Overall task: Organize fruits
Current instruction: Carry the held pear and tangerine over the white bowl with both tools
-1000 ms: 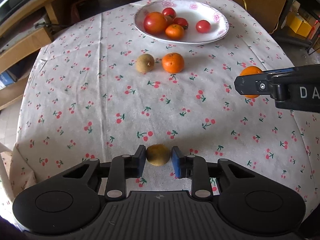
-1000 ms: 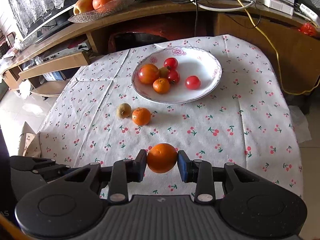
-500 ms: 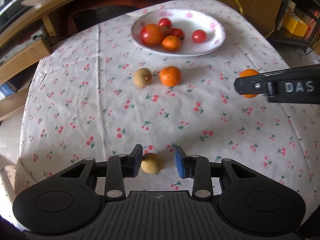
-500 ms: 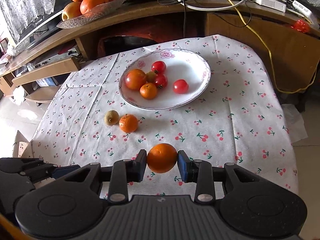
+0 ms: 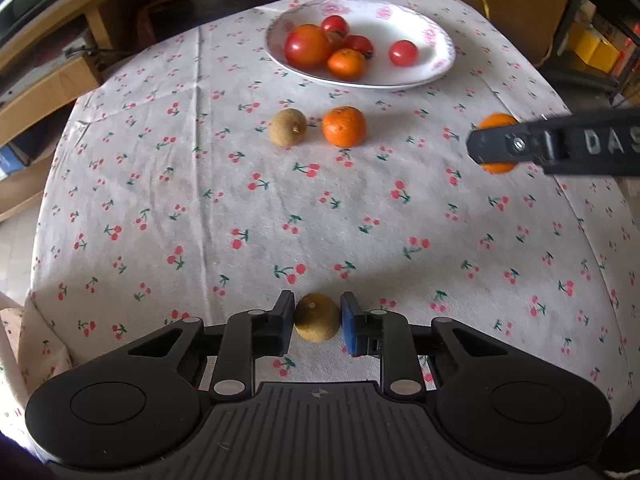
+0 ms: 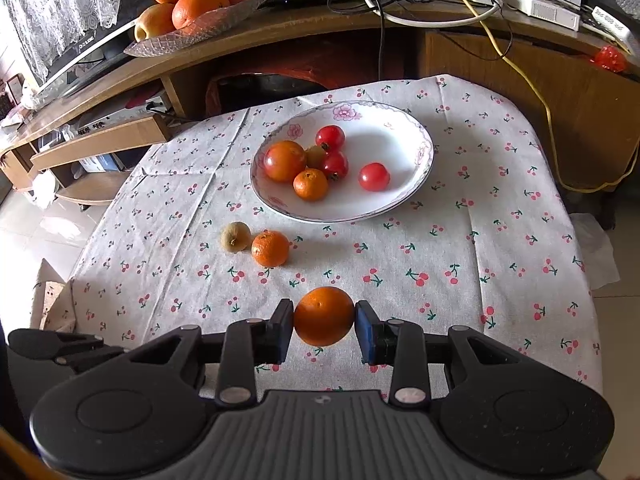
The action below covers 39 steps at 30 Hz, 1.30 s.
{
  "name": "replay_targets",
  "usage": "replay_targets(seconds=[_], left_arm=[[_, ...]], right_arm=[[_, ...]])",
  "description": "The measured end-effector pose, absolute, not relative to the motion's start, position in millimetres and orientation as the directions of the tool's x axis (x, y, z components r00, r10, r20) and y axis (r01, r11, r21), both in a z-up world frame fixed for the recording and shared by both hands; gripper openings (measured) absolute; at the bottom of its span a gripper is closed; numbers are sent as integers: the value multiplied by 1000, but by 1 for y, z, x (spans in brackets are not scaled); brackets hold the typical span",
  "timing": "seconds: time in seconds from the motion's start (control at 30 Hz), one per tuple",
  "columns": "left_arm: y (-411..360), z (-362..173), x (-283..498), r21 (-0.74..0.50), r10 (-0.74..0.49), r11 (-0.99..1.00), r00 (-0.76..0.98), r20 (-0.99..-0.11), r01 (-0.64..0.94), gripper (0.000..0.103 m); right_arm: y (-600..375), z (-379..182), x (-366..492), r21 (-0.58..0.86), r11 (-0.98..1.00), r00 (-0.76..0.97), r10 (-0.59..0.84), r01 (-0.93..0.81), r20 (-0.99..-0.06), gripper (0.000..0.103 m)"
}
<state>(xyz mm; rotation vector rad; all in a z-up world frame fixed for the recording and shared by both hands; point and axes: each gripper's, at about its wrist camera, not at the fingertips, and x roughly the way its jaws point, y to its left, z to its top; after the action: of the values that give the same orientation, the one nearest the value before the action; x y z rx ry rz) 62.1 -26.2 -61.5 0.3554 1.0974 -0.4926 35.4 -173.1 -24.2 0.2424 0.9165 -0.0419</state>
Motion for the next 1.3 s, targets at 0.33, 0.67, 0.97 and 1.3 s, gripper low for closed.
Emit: replay_targets(seconds=[0.33, 0.67, 0.97, 1.3], left_arm=[[-30, -43, 74, -8, -252, 852, 396, -883, 524, 32], [-56, -21, 110, -66, -332, 848, 430, -839, 526, 32], [-89, -9, 152, -78, -368, 840, 459, -809, 537, 32], [-118, -17, 193, -65, -356, 847, 472, -807, 528, 31]], right_arm=[[-181, -19, 39, 188, 970, 623, 53, 153, -780, 35], [-195, -16, 61, 171, 968, 627, 20, 181, -779, 35], [-215, -10, 99, 158, 965, 635, -11, 209, -772, 35], [-238, -23, 144, 148, 959, 614, -34, 243, -789, 35]])
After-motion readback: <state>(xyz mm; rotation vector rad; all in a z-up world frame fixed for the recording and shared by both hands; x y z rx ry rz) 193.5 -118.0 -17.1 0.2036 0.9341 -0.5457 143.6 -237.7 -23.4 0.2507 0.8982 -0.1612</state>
